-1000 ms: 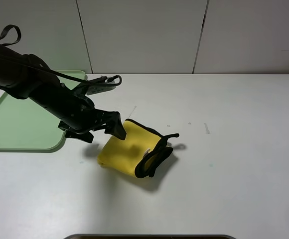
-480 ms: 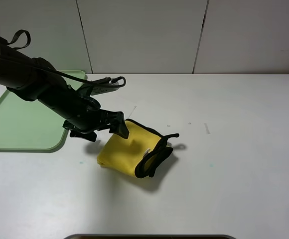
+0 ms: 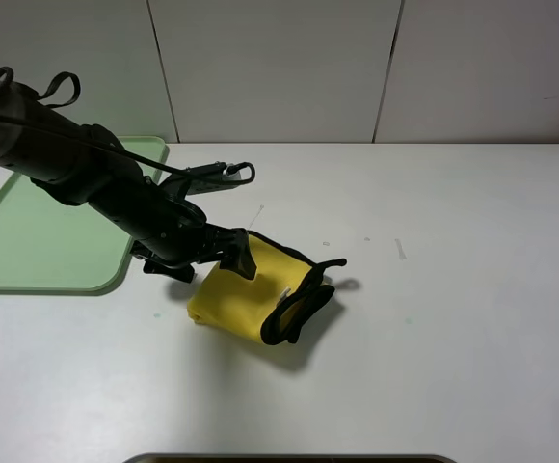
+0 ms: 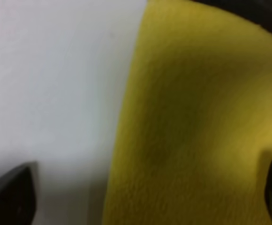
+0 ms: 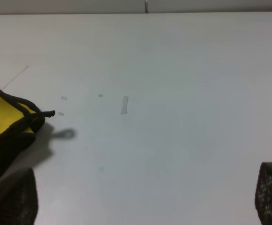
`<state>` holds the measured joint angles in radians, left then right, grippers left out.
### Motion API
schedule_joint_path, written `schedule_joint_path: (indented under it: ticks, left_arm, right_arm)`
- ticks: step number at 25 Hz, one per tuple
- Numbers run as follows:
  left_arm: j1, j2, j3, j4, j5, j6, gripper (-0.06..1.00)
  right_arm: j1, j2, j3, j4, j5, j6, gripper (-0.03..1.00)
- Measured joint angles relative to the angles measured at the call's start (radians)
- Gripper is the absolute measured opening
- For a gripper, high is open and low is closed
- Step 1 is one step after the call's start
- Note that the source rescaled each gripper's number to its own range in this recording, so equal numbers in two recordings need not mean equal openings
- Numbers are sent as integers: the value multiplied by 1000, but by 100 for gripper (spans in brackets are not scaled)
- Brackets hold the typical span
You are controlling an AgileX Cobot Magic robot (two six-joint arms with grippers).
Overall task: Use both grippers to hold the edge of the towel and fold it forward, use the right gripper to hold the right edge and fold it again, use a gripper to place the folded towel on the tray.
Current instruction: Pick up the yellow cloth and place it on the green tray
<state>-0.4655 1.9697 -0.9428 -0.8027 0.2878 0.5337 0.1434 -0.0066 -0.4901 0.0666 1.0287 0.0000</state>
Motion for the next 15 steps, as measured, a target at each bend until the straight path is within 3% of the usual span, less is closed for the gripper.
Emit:
schedule_joint_path:
  ticks: [4, 7, 15]
  left_arm:
    - [0, 0, -2, -2, 1, 1, 96]
    - [0, 2, -2, -2, 0, 1, 88]
    - [0, 13, -2, -2, 6, 1, 35]
  right_arm:
    - [0, 0, 0, 1, 0, 0, 100]
    - [0, 0, 0, 1, 0, 0, 100]
    - [0, 0, 0, 4, 0, 0, 100]
